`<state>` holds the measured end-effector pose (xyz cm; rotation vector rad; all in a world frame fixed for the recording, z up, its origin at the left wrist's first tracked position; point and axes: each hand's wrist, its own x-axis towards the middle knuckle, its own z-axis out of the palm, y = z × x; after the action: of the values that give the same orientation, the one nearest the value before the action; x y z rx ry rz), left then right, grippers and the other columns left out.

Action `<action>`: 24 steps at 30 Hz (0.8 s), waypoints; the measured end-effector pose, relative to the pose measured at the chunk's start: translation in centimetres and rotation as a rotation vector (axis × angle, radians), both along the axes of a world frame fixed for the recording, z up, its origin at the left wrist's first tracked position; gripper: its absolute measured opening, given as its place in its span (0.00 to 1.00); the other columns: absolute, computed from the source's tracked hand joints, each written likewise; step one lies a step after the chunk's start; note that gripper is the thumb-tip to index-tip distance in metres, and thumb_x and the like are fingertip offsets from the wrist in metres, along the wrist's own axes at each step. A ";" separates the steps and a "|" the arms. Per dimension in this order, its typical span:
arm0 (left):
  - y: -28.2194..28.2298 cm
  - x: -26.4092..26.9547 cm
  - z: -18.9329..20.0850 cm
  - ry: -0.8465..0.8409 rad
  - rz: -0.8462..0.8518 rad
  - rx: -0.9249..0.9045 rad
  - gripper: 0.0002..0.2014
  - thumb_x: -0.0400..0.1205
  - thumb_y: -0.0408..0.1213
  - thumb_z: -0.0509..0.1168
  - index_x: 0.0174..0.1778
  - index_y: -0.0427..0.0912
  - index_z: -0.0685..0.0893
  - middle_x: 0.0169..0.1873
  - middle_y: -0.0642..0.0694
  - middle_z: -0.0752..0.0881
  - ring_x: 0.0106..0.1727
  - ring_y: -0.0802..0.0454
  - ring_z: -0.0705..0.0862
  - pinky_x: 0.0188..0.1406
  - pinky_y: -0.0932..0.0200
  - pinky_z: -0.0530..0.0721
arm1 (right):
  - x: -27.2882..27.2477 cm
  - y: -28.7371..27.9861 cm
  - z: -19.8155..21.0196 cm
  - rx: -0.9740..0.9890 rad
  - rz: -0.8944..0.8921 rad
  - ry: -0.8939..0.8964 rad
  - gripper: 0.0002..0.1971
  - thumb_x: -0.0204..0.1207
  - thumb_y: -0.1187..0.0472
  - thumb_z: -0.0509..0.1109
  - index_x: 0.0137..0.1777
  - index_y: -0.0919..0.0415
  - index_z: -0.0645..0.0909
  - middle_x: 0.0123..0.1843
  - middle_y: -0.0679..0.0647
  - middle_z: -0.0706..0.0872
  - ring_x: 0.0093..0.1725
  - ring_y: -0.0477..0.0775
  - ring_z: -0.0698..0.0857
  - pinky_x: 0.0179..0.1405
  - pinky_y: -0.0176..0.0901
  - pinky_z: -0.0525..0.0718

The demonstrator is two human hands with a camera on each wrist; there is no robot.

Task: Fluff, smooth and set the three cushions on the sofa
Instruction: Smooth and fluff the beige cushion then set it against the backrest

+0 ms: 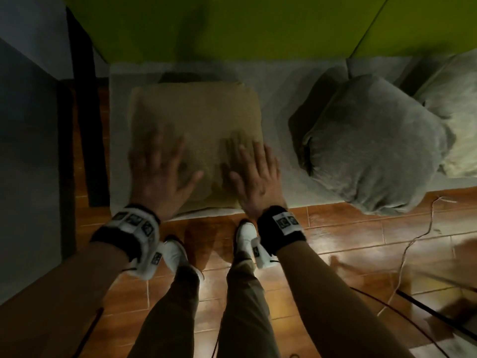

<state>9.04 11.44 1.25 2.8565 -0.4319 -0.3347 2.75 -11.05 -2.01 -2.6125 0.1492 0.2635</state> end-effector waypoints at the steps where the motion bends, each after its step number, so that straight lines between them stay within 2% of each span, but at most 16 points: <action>1: -1.4 1.1 -0.9 -0.002 -0.082 0.083 0.43 0.78 0.74 0.49 0.87 0.62 0.46 0.88 0.41 0.41 0.87 0.33 0.43 0.80 0.29 0.43 | 0.6 0.8 -0.9 0.012 -0.002 0.014 0.33 0.86 0.31 0.43 0.89 0.36 0.40 0.90 0.45 0.35 0.89 0.56 0.33 0.87 0.64 0.36; 3: -3.0 2.8 -3.5 0.050 -0.138 0.214 0.46 0.74 0.80 0.44 0.86 0.66 0.41 0.88 0.44 0.37 0.87 0.30 0.41 0.77 0.19 0.45 | 1.5 1.8 -3.9 0.006 -0.032 0.066 0.35 0.84 0.29 0.41 0.88 0.35 0.37 0.91 0.44 0.33 0.89 0.58 0.32 0.86 0.71 0.37; 5: -3.2 3.3 -6.4 0.120 -0.141 0.273 0.47 0.72 0.82 0.42 0.85 0.68 0.38 0.88 0.45 0.36 0.86 0.29 0.39 0.74 0.13 0.47 | 1.7 2.3 -7.3 -0.015 -0.062 0.124 0.36 0.83 0.27 0.43 0.88 0.33 0.36 0.91 0.43 0.34 0.89 0.59 0.33 0.84 0.76 0.38; 8: -3.0 2.8 -10.3 0.172 -0.160 0.294 0.46 0.73 0.82 0.38 0.85 0.67 0.35 0.87 0.44 0.33 0.86 0.30 0.36 0.74 0.13 0.43 | 1.0 1.8 -11.6 -0.048 -0.057 0.146 0.36 0.83 0.27 0.45 0.87 0.32 0.35 0.90 0.40 0.31 0.88 0.58 0.30 0.82 0.78 0.35; 12: -4.3 2.9 -13.5 0.241 -0.156 0.305 0.44 0.73 0.82 0.37 0.78 0.69 0.22 0.81 0.47 0.19 0.84 0.31 0.28 0.73 0.15 0.35 | 0.1 0.5 -15.6 -0.041 -0.038 0.116 0.35 0.82 0.27 0.43 0.83 0.29 0.29 0.83 0.36 0.22 0.85 0.55 0.23 0.82 0.78 0.32; 15: -4.9 3.8 -14.3 0.302 -0.143 0.352 0.44 0.71 0.82 0.35 0.72 0.69 0.15 0.77 0.46 0.14 0.81 0.33 0.21 0.72 0.18 0.30 | -1.2 -0.8 -17.8 -0.020 -0.069 0.108 0.36 0.81 0.27 0.42 0.84 0.30 0.29 0.84 0.38 0.22 0.86 0.56 0.25 0.84 0.71 0.31; 18: -5.4 4.2 -14.1 0.363 -0.154 0.409 0.45 0.69 0.83 0.34 0.66 0.68 0.10 0.69 0.47 0.07 0.72 0.37 0.11 0.71 0.19 0.27 | -2.9 -2.4 -18.0 -0.040 -0.025 0.127 0.36 0.81 0.27 0.35 0.84 0.37 0.28 0.87 0.52 0.29 0.87 0.61 0.30 0.86 0.63 0.32; 20: -5.8 4.3 -13.5 0.399 -0.149 0.441 0.46 0.69 0.83 0.34 0.65 0.68 0.09 0.67 0.47 0.06 0.66 0.39 0.07 0.71 0.20 0.26 | -4.0 -3.4 -17.8 -0.088 0.045 0.176 0.37 0.81 0.27 0.31 0.83 0.40 0.24 0.87 0.57 0.29 0.87 0.62 0.31 0.86 0.63 0.33; 22: -6.0 4.3 -12.9 0.430 -0.146 0.449 0.46 0.69 0.83 0.35 0.64 0.66 0.07 0.67 0.46 0.06 0.65 0.39 0.06 0.71 0.20 0.26 | -5.5 -4.5 -17.7 -0.119 0.051 0.251 0.40 0.82 0.26 0.34 0.83 0.45 0.20 0.88 0.58 0.28 0.89 0.61 0.32 0.87 0.64 0.35; 24: -5.9 4.4 -12.5 0.430 -0.147 0.441 0.47 0.69 0.82 0.35 0.64 0.65 0.07 0.70 0.45 0.08 0.70 0.37 0.09 0.72 0.20 0.28 | -7.4 -5.9 -17.5 -0.152 0.028 0.297 0.41 0.85 0.30 0.41 0.86 0.52 0.26 0.90 0.57 0.34 0.90 0.59 0.37 0.88 0.65 0.39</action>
<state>13.46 5.55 -11.21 3.0341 -0.5336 -1.1754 -4.64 -16.99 -19.47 -2.7119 0.2431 0.6745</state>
